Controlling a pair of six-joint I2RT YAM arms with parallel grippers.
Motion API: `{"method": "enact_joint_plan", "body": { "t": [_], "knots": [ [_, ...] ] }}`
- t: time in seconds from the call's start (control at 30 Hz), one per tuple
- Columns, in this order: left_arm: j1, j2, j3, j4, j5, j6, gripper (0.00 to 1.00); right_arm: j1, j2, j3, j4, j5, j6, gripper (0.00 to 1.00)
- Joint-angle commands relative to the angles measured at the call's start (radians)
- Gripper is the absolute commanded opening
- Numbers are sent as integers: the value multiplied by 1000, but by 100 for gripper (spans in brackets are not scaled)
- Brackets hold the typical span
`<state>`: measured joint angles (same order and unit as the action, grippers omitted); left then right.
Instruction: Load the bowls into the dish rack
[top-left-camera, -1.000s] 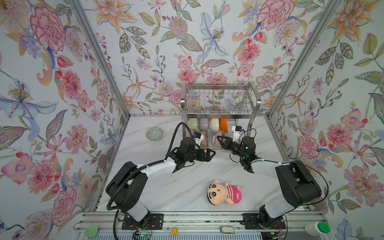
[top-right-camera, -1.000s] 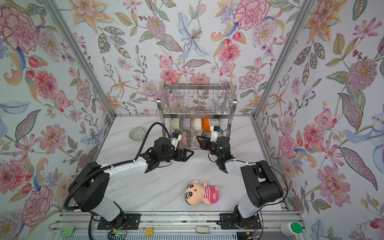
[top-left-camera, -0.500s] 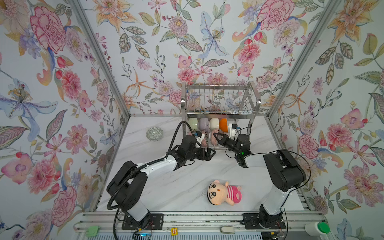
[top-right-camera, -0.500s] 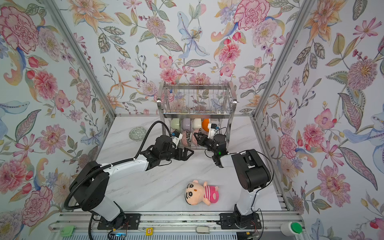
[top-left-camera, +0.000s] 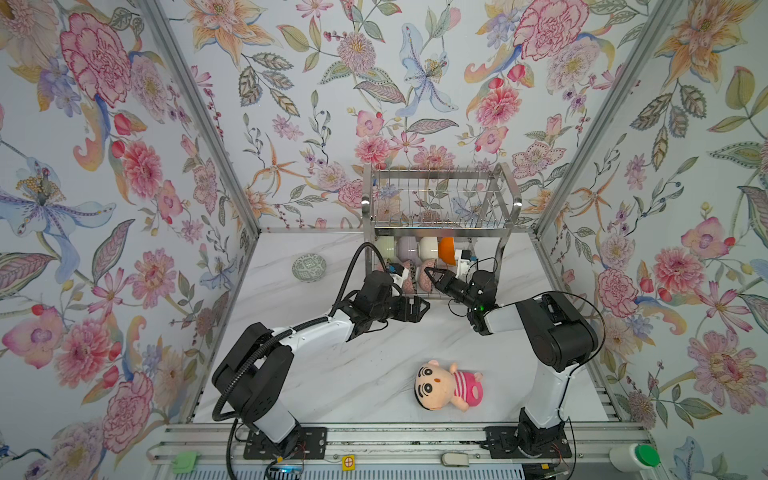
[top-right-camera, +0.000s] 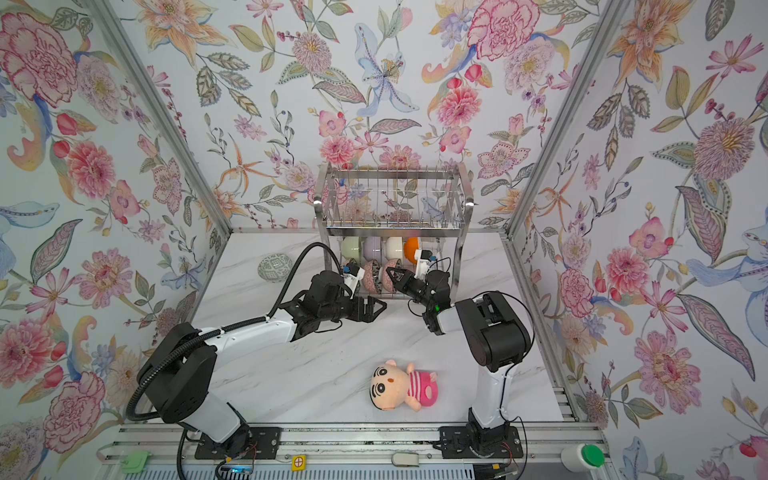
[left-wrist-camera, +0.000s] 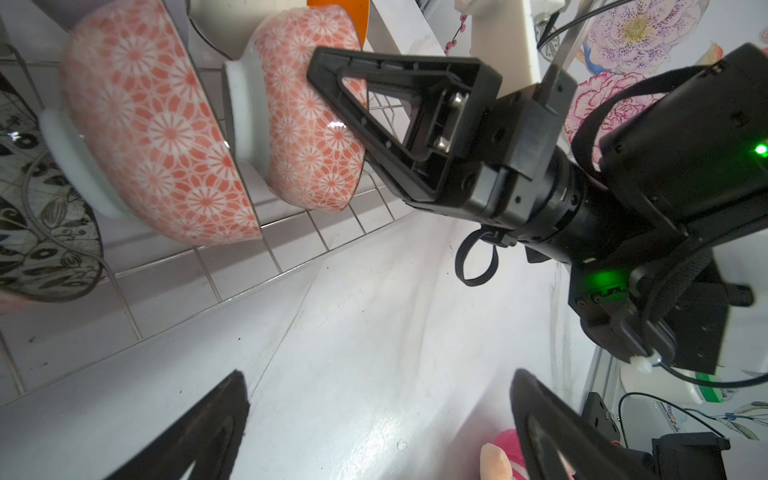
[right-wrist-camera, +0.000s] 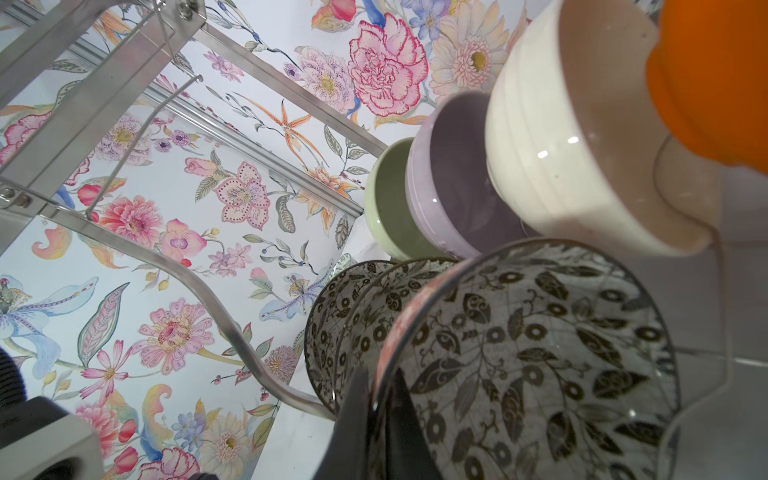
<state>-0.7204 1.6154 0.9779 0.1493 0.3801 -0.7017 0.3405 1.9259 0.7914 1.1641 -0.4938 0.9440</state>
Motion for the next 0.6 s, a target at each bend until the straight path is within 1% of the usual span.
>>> {"method": "enact_joint_plan", "body": {
  "t": [0.0,0.2,0.3,0.37,0.47,0.57],
  "knots": [
    [-5,-34,-8,-14,-21,22,99,-6,16,31,69,-26,19,3],
    [-6,-37,-12,-17,-21,23,99,-8,-3,24,41,-20,1,4],
    [-4,-37,-13,-18,-21,22,99,-8,-20,16,16,-19,-19,8],
    [-5,-37,-16,-17,-21,24,99,-10,-27,13,8,-19,-24,13],
    [-4,-38,-18,-17,-21,19,99,-11,-34,7,1,-21,-25,14],
    [-4,-40,-22,-16,-22,17,100,-13,-39,1,2,-22,-26,17]
  ]
}}
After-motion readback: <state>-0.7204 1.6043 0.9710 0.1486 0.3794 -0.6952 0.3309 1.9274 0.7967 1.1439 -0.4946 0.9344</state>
